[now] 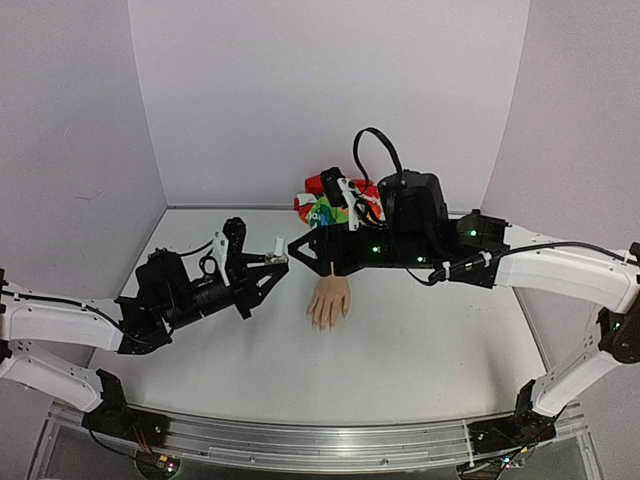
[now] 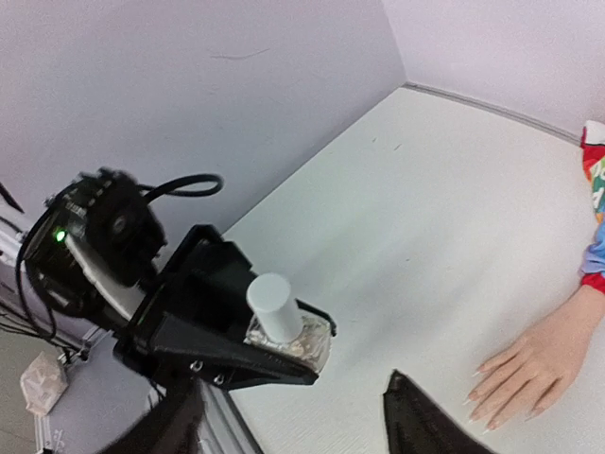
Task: Paint the nails
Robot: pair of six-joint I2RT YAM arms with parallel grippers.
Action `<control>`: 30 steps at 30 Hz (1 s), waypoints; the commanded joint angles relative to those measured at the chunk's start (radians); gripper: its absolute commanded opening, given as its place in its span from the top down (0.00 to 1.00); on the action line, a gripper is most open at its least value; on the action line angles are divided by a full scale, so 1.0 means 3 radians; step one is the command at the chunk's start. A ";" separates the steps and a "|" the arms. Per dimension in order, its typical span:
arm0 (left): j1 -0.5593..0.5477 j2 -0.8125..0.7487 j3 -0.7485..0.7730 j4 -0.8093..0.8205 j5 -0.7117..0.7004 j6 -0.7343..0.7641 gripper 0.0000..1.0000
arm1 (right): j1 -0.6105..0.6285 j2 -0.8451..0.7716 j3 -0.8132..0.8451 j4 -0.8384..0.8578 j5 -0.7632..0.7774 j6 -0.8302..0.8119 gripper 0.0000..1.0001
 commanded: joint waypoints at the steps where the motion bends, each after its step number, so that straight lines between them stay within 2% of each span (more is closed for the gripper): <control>1: -0.0226 0.0222 0.0111 0.0459 -0.0964 0.0464 1.00 | 0.0018 0.0168 0.0191 0.0007 0.0453 0.0555 0.58; 2: -0.0253 0.0270 0.0116 0.0516 -0.1024 0.0491 1.00 | 0.0032 0.0214 0.0244 0.0007 0.0442 0.0550 0.60; 4: -0.0286 0.0335 0.0143 0.0583 -0.1061 0.0487 1.00 | 0.0052 0.0310 0.0342 -0.0026 0.0506 0.0558 0.52; 6: -0.0308 0.0393 0.0198 0.0567 -0.1076 0.0496 1.00 | 0.0051 0.0387 0.0433 -0.0080 0.0539 0.0542 0.49; 12: -0.0369 0.0469 0.0237 0.0600 -0.1132 0.0493 1.00 | 0.0061 0.0587 0.0644 -0.0318 0.0769 0.0541 0.52; 14: -0.0380 0.0478 0.0235 0.0607 -0.1138 0.0485 1.00 | 0.0069 0.0616 0.0667 -0.0321 0.0778 0.0525 0.56; 17: -0.0395 0.0479 0.0240 0.0578 -0.1146 0.0465 1.00 | 0.0080 0.0678 0.0729 -0.0321 0.0773 0.0470 0.72; 19: -0.0397 0.0476 0.0265 0.0525 -0.1154 0.0430 1.00 | 0.0085 0.0704 0.0761 -0.0321 0.0716 0.0395 0.79; 22: -0.0396 0.0408 0.0342 0.0321 -0.1147 0.0136 1.00 | 0.0085 0.0695 0.0758 -0.0312 0.0546 0.0183 0.88; 24: -0.0391 0.0331 0.0354 0.0247 -0.0897 0.0020 1.00 | 0.0085 0.0653 0.0709 -0.0287 0.0313 -0.0043 0.94; 25: -0.0385 0.0271 0.0357 0.0191 -0.0731 -0.0027 1.00 | 0.0081 0.0619 0.0658 -0.0243 0.0142 -0.0248 1.00; 26: -0.0345 0.0213 0.0355 0.0135 -0.0462 -0.0118 1.00 | 0.0076 0.0563 0.0575 -0.0203 -0.0199 -0.0466 1.00; 27: -0.0273 0.0148 0.0342 0.0091 -0.0151 -0.0226 1.00 | 0.0071 0.0515 0.0504 -0.0167 -0.0740 -0.0746 1.00; 28: -0.0155 0.0090 0.0316 0.0103 0.0335 -0.0393 1.00 | 0.0071 0.0456 0.0420 -0.0157 -0.1360 -0.1100 1.00; 30: 0.0118 0.0050 0.0226 0.0288 0.1312 -0.0752 1.00 | 0.0070 0.0352 0.0292 -0.0180 -0.2288 -0.1620 1.00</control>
